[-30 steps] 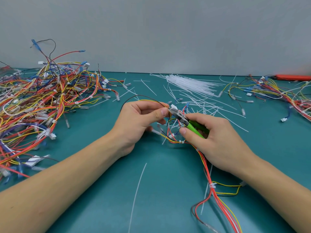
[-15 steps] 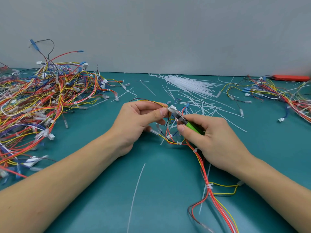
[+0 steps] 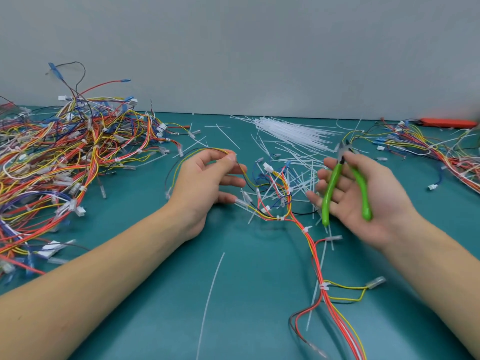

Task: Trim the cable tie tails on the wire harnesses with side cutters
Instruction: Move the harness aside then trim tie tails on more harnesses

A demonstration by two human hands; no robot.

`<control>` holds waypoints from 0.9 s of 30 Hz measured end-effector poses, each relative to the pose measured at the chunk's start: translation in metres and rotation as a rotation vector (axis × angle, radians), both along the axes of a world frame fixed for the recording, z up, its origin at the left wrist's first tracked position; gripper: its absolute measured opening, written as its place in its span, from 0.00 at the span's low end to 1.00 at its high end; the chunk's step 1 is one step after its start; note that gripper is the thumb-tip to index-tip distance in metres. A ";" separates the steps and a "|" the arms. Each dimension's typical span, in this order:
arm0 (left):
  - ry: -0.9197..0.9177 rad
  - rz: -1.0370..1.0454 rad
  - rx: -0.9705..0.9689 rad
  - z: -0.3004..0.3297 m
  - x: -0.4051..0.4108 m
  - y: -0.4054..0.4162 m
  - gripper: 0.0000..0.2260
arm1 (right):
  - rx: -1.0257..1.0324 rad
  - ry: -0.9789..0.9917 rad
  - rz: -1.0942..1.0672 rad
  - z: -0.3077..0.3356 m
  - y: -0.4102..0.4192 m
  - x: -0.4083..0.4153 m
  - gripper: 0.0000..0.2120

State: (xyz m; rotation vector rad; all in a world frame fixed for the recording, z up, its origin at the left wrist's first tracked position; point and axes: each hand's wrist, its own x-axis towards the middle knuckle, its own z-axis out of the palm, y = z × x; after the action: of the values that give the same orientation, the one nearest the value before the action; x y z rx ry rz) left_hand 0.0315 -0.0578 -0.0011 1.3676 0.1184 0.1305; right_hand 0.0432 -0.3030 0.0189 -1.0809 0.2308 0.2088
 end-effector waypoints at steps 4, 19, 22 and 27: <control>0.016 0.133 0.013 -0.004 0.005 0.001 0.04 | 0.277 0.134 0.012 0.002 -0.009 0.004 0.11; -0.283 -0.135 0.979 -0.012 -0.014 -0.012 0.03 | -0.172 -0.132 0.226 -0.006 0.002 -0.004 0.10; -0.208 -0.236 1.059 -0.009 -0.015 -0.011 0.06 | -0.176 -0.154 0.242 -0.007 0.001 -0.004 0.11; -0.218 -0.132 0.853 -0.010 -0.013 -0.010 0.06 | -0.211 -0.168 0.289 -0.009 0.002 -0.001 0.11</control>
State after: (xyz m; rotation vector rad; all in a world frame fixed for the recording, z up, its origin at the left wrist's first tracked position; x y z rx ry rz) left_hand 0.0186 -0.0683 -0.0115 2.1922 -0.2407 0.2326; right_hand 0.0422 -0.3011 0.0098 -1.3333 -0.0578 0.3560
